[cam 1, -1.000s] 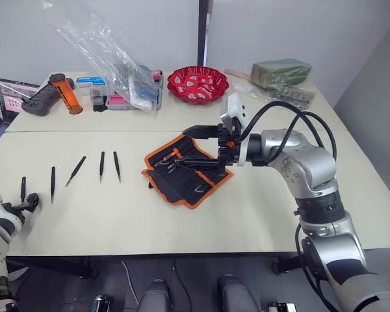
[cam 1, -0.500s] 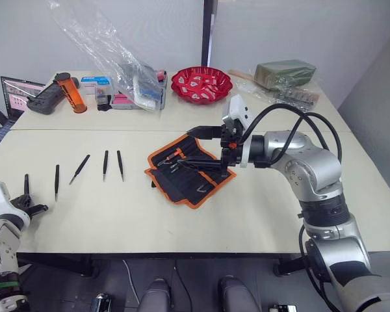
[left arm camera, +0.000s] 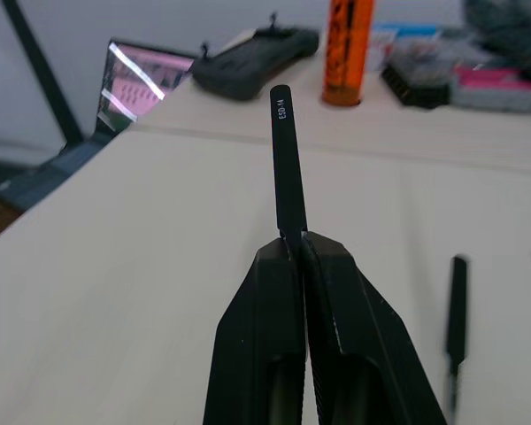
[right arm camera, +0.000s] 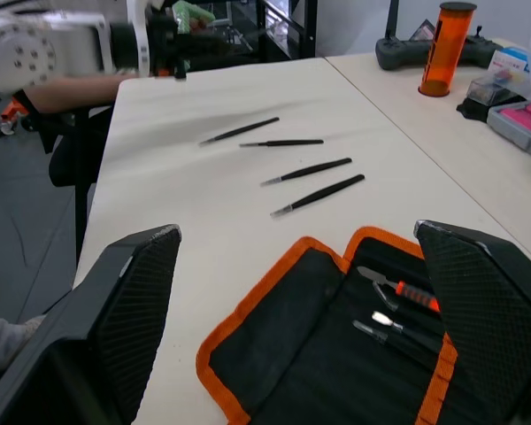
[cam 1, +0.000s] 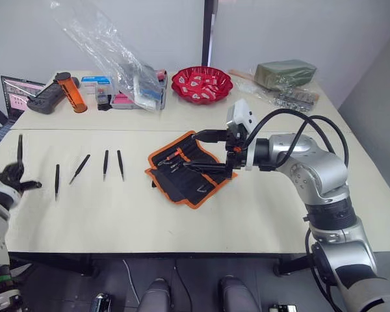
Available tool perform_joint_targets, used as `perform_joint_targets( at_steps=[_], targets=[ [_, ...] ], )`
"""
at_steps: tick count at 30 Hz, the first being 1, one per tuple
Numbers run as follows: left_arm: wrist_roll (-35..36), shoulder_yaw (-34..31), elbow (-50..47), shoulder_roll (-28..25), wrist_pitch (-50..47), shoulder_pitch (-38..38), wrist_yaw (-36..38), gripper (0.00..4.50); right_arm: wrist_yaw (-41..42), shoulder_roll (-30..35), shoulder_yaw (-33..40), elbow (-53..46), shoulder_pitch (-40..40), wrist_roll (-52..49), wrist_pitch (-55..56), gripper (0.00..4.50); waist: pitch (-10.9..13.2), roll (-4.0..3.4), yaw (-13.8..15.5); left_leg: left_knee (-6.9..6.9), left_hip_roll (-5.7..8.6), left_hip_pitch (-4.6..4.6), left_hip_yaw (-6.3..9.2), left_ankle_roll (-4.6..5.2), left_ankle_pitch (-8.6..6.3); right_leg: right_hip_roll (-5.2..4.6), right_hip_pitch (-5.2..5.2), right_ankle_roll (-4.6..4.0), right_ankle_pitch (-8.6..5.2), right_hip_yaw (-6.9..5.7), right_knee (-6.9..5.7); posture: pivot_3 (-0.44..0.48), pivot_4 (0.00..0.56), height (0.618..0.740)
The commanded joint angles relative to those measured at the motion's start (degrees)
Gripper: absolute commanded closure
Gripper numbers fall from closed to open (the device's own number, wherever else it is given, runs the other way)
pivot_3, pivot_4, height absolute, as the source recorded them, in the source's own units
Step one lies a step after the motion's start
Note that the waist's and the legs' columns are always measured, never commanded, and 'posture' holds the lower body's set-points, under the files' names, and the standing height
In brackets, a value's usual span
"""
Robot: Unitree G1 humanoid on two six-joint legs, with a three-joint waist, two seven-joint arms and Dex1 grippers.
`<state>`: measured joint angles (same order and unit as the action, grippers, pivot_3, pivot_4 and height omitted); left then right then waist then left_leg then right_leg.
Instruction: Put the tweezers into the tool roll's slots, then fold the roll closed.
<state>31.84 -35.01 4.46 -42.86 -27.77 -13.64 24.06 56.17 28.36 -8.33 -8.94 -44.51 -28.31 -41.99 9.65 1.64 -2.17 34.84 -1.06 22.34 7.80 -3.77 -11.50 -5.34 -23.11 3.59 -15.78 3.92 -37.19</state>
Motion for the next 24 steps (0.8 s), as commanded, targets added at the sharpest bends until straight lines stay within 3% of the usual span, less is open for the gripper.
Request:
perform_joint_targets(
  at_steps=[1, 8, 12, 15, 24],
  targets=[
    [5.74, 6.05, -8.49, -4.02, -7.35, -3.3, 8.24, 4.48, 0.02, 1.71, 1.57, -2.52, 0.31, -0.85, -0.52, 0.0, 0.0, -0.01, -0.22, -0.01, 0.0, 0.01, 0.0, 0.0, 0.0, 0.0, -0.01, 0.0, 0.0, 0.0, -0.01, 0.0, 0.15, 0.74],
    [3.67, 24.29, -11.0, -10.04, -13.61, -14.83, 21.12, 4.48, -1.43, 3.65, 2.65, -6.24, 3.37, -2.18, -3.2, 0.0, 0.05, -0.08, -0.89, -0.04, -0.02, -0.01, -0.01, 0.01, 0.0, 0.06, -0.03, 0.01, -0.01, 0.02, -0.01, 0.0, 0.15, 0.74],
    [-1.82, 37.52, -8.61, -12.22, -16.76, -23.55, 29.16, 4.48, -3.37, 4.42, 3.41, -9.05, 5.21, -2.73, -5.27, 0.0, 0.07, -0.1, -1.08, -0.04, -0.03, 0.02, 0.0, 0.02, 0.0, 0.09, -0.04, 0.01, -0.01, 0.01, -0.01, 0.0, 0.15, 0.74],
    [-7.88, 45.17, -3.1, -10.55, -17.53, -30.53, 30.92, 4.48, -5.05, 4.74, 3.6, -10.4, 6.16, -2.77, -5.99, 0.0, 0.08, -0.1, -1.07, -0.03, -0.02, 0.04, 0.0, 0.03, 0.01, 0.09, -0.04, 0.03, -0.02, 0.01, 0.0, 0.0, 0.15, 0.74],
    [-14.62, 52.74, 5.75, -3.19, -17.34, -37.28, 35.78, 4.48, -6.77, 6.35, 0.71, -10.07, 7.98, 0.82, -3.94, 0.0, 0.08, -0.1, -1.11, 0.03, -0.01, 0.09, 0.01, 0.04, 0.01, 0.08, -0.06, 0.05, -0.03, 0.01, 0.0, 0.0, 0.15, 0.74]
  ],
)
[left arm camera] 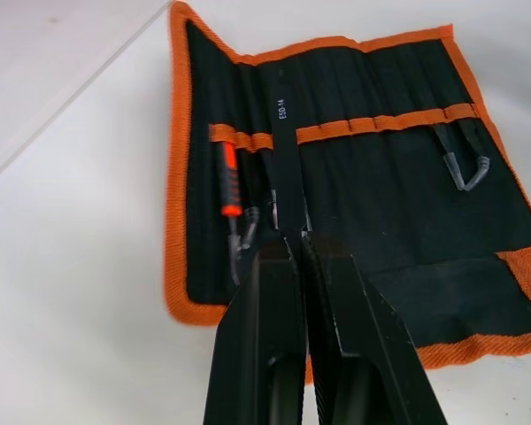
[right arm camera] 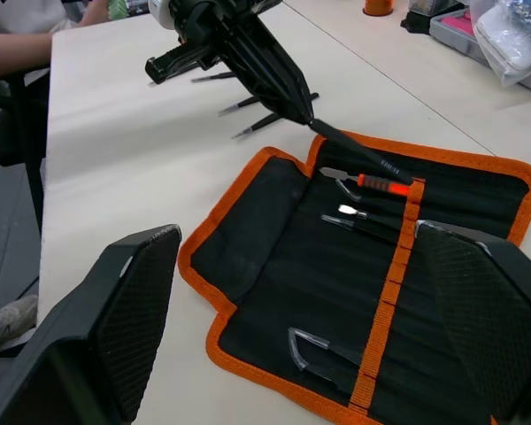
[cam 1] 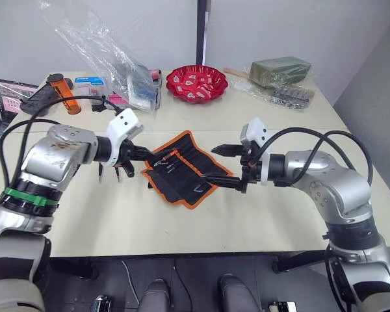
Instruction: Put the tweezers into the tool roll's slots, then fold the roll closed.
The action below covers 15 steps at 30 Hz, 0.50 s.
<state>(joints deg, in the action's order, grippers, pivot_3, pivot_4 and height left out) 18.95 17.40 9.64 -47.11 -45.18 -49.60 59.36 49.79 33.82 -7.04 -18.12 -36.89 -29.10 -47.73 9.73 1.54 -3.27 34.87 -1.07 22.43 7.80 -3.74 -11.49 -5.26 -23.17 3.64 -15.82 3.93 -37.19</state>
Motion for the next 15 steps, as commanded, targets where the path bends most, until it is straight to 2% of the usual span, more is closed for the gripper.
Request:
perform_joint_targets(
  at_steps=[1, 9, 11, 15],
  targets=[
    [-2.64, 0.86, 1.17, 2.13, 0.35, -1.34, 0.12, 4.48, -0.62, 1.15, -0.96, -0.01, 0.48, 2.48, 2.09, 0.0, 0.0, 0.0, 0.0, 0.0, 0.0, 0.01, 0.0, 0.0, 0.0, 0.0, 0.0, 0.0, 0.0, 0.0, 0.0, 0.0, 0.15, 0.74],
    [-6.65, 0.97, 3.86, 6.59, 0.86, -1.78, -1.46, 4.48, -2.14, 1.53, -1.45, 0.96, 0.69, 4.35, 0.71, 0.0, 0.01, 0.01, 0.16, 0.08, 0.0, 0.05, 0.01, 0.01, 0.01, 0.0, -0.01, 0.0, 0.0, 0.0, -0.02, 0.0, 0.15, 0.74],
    [-6.63, -0.01, 4.22, 7.62, 0.42, -2.38, -1.84, 4.48, -3.88, -0.09, -1.09, 2.49, 0.9, 4.5, 0.41, 0.0, 0.01, 0.01, 0.23, 0.09, 0.01, 0.05, 0.01, 0.01, 0.01, -0.01, -0.01, 0.0, 0.0, 0.0, -0.02, 0.0, 0.15, 0.74],
    [-6.25, -1.47, 3.52, 7.5, -1.02, -2.85, -1.51, 4.5, -6.1, -4.32, -0.17, 5.8, 2.13, 4.07, 2.06, 1.17, 0.01, 0.01, 0.28, 0.1, 0.01, 0.06, 0.01, 0.01, 0.01, -0.01, -0.01, 0.0, 0.0, 0.0, -0.03, 0.0, 0.15, 0.74]
  ],
)
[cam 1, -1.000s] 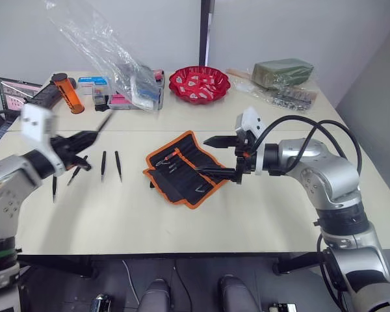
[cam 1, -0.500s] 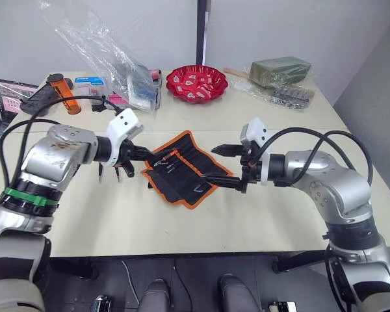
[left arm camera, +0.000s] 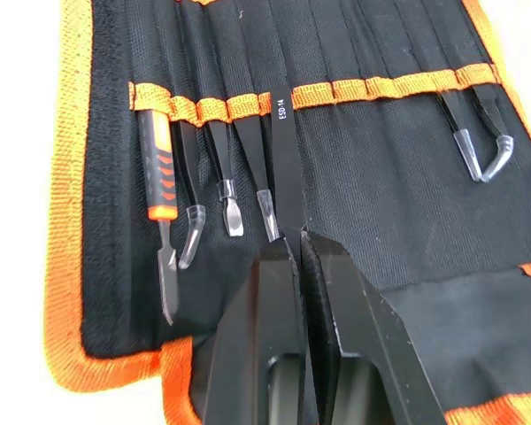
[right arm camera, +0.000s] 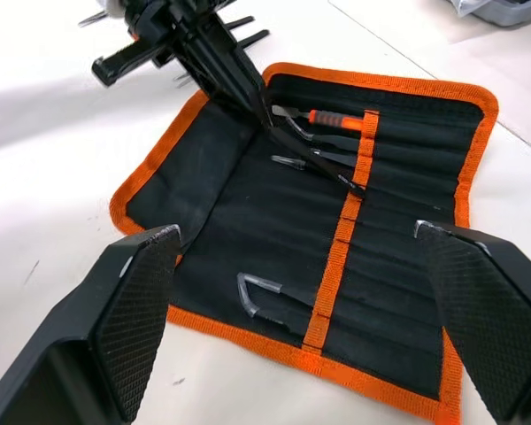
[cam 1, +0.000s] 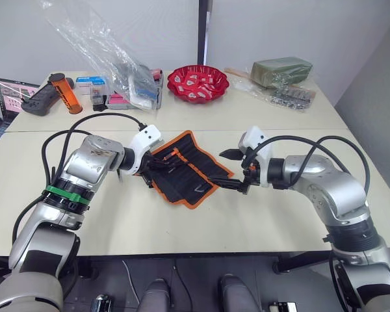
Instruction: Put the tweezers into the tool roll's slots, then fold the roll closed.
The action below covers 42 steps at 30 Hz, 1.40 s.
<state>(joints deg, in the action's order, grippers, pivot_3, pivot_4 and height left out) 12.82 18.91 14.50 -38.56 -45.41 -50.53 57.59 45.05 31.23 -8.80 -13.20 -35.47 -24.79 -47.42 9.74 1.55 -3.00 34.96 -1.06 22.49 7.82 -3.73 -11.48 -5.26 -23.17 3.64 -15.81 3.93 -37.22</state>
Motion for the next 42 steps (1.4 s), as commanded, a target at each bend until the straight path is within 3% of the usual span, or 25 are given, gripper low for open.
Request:
perform_joint_targets(
  at_steps=[1, 10, 23, 32, 42],
  targets=[
    [-0.14, -3.19, -1.66, -1.38, -1.05, -1.87, 0.25, 4.5, -2.2, -3.14, 1.91, 1.95, 1.25, -0.12, 2.6, 1.49, 0.0, 0.0, -0.04, 0.0, 0.0, 0.0, 0.0, 0.0, 0.0, 0.0, 0.0, 0.0, 0.0, 0.0, 0.0, 0.0, 0.15, 0.74],
    [-0.24, -3.97, -3.75, -1.57, -2.79, -0.94, -0.4, 4.5, -6.35, -11.7, -2.68, 18.57, 2.63, 9.88, 17.66, 4.48, 0.0, -0.01, -0.54, 0.02, 0.01, -0.04, 0.01, -0.04, 0.02, 0.0, 0.0, 0.0, 0.0, 0.0, -0.09, 0.0, 0.15, 0.74],
    [0.02, -4.23, -6.84, -2.7, -5.28, 0.73, -0.62, 4.5, -7.67, -14.79, -3.82, 30.95, 4.05, 15.45, 23.24, 4.48, 0.0, -0.01, -0.92, 0.05, 0.03, -0.27, 0.05, -0.08, 0.05, -0.01, 0.09, 0.0, 0.0, 0.01, -0.45, 0.0, 0.15, 0.74],
    [-0.68, -3.12, -8.97, -4.35, -6.11, 3.46, -0.1, 4.5, -6.73, -15.54, -4.71, 31.39, 5.32, 15.51, 22.44, 4.48, -0.01, -0.02, -0.88, 0.09, 0.04, -0.34, 0.07, -0.1, 0.06, -0.01, 0.15, 0.0, 0.0, 0.02, -0.54, 0.0, 0.15, 0.74],
    [-2.43, -1.74, -5.54, -2.03, -4.08, 3.98, -0.44, 4.5, -6.28, -16.52, -5.06, 30.88, 4.72, 16.07, 21.6, 4.48, -0.02, -0.01, -0.96, 0.09, 0.04, -0.41, 0.07, -0.1, 0.06, -0.01, 0.21, 0.0, 0.0, 0.02, -0.53, 0.0, 0.15, 0.74]
  ],
)
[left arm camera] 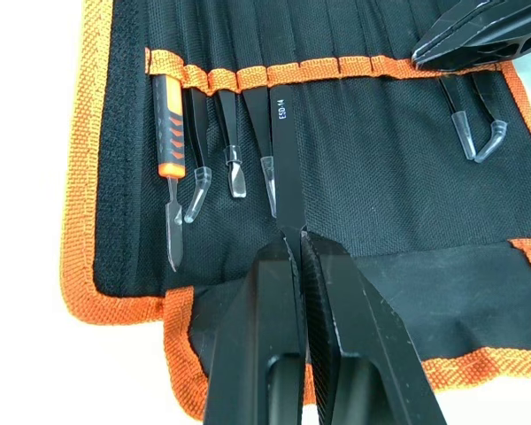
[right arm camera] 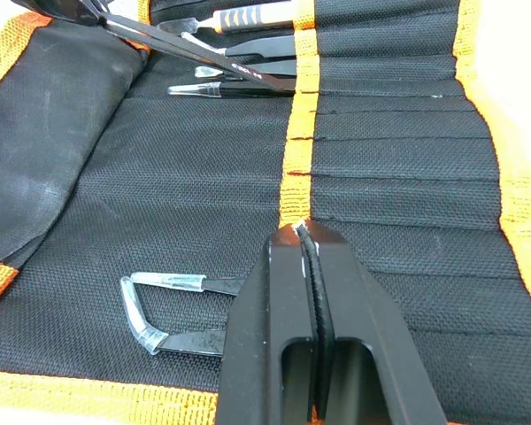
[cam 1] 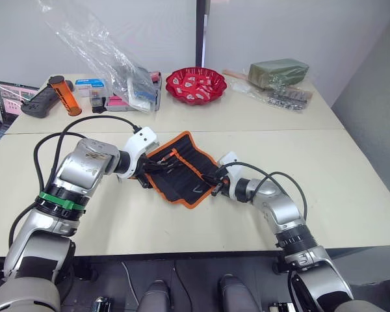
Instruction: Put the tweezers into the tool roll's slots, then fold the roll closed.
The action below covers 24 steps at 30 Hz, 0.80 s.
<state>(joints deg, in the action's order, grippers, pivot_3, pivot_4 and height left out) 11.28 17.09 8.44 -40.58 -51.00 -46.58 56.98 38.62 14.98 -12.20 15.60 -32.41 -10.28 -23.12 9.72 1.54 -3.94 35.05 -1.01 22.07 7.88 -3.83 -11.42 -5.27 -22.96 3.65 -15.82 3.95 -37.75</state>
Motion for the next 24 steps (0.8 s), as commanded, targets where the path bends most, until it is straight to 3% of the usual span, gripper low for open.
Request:
perform_joint_targets(
  at_steps=[1, 10, 24],
  targets=[
    [-1.07, 0.16, 0.98, 0.39, 1.66, -0.17, 0.13, 4.5, 0.22, -0.33, -1.7, 1.73, 1.76, 1.56, -2.93, 4.48, 0.0, 0.0, -0.02, -0.01, -0.01, -0.01, 0.0, 0.0, 0.0, 0.01, -0.01, 0.0, 0.0, 0.0, -0.01, 0.0, 0.15, 0.74],
    [-3.48, 0.9, 4.49, 2.57, 4.12, -1.68, -0.11, 4.5, 0.56, 0.04, -2.54, -0.7, 3.41, 2.01, -5.08, 4.48, -0.02, 0.0, 0.11, -0.01, 0.01, -0.15, 0.01, 0.0, 0.0, -0.01, 0.16, 0.01, -0.01, 0.0, -0.03, 0.0, 0.15, 0.74],
    [-4.65, 0.66, 3.45, 1.01, 2.78, -2.55, 1.36, 4.5, 1.0, 0.14, -2.97, -1.01, 3.7, 2.52, -5.72, 4.48, -0.02, 0.0, 0.0, -0.05, 0.01, -0.35, 0.04, 0.01, -0.01, 0.01, 0.4, 0.04, -0.03, 0.0, 0.09, 0.0, 0.15, 0.74]
  ],
)
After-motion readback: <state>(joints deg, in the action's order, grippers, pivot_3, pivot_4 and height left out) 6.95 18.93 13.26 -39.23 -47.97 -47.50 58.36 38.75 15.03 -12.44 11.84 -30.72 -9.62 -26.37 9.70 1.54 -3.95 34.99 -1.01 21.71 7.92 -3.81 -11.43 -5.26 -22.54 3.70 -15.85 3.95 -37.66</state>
